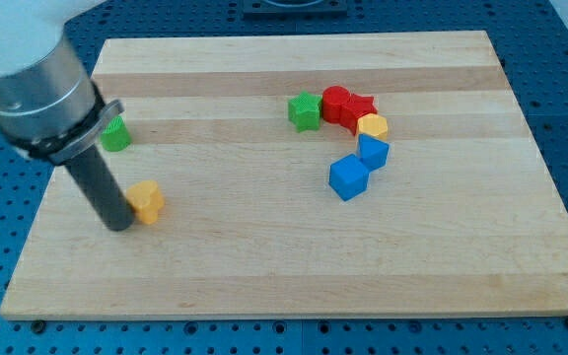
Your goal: Slide the yellow heart to the center
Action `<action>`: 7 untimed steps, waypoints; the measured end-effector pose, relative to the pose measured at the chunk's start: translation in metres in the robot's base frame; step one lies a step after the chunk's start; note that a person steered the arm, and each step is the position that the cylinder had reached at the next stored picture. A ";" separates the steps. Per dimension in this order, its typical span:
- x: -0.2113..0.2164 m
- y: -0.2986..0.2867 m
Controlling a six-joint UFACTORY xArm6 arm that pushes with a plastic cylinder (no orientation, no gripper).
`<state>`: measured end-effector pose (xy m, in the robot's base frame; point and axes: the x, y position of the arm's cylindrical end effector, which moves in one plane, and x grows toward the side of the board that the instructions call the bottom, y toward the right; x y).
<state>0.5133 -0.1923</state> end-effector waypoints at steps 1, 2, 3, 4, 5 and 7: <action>-0.024 0.019; -0.039 0.045; -0.051 0.073; -0.061 0.104; -0.067 0.136; -0.071 0.149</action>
